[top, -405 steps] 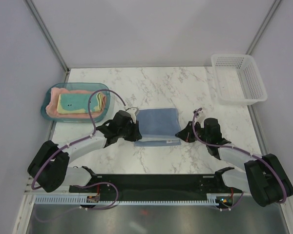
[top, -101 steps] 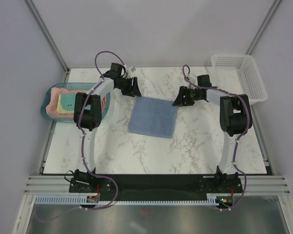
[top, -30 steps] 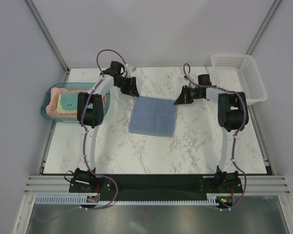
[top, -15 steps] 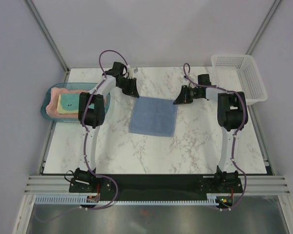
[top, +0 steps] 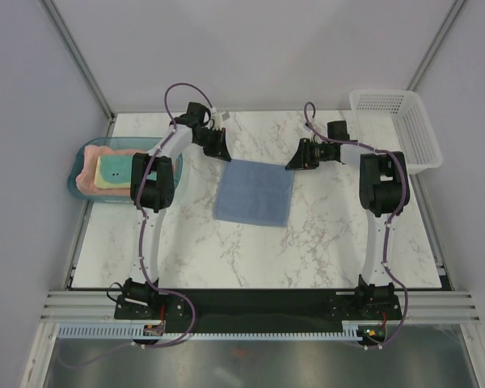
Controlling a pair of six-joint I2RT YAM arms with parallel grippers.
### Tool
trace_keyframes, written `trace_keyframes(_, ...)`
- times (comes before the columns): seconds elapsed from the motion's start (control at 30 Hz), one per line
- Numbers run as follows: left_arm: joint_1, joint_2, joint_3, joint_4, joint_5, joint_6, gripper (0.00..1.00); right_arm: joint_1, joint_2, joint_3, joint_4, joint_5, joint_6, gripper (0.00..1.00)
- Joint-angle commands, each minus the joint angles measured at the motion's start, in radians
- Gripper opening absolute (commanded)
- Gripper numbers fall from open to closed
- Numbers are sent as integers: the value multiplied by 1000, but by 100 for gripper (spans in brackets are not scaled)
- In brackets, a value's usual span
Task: Fold and stack the towels
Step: Fold the towel
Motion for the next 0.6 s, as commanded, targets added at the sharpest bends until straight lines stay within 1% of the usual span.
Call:
trace_keyframes(0.0, 1, 16, 51, 4, 42, 22, 2, -4, 11, 33, 49, 11, 4, 42)
trace_keyframes(0.03, -1, 14, 51, 4, 45, 22, 2, -4, 10, 31, 49, 11, 3, 41)
trace_keyframes(0.07, -1, 14, 53, 4, 47, 22, 2, -3, 8, 31, 50, 9, 3, 35)
trace_keyframes(0.13, -1, 13, 54, 4, 51, 21, 2, -4, 2, 24, 49, 8, 3, 29)
trace_keyframes(0.17, -1, 11, 56, 2, 53, 21, 2, -3, -4, 22, 50, 9, 3, 23)
trace_keyframes(0.23, -1, 7, 56, 4, 56, 15, 2, -3, -15, 7, 49, 11, 1, 18)
trace_keyframes(0.27, -1, 5, 56, 4, 58, 13, 2, -4, -28, 2, 49, 12, 3, 12)
trace_keyframes(0.37, -1, -6, 59, 4, 59, 7, 2, -4, -56, -11, 55, 16, 6, 0)
trace_keyframes(0.57, 1, -55, 42, 16, 65, -5, 2, -4, -123, -44, 57, 22, -12, 0)
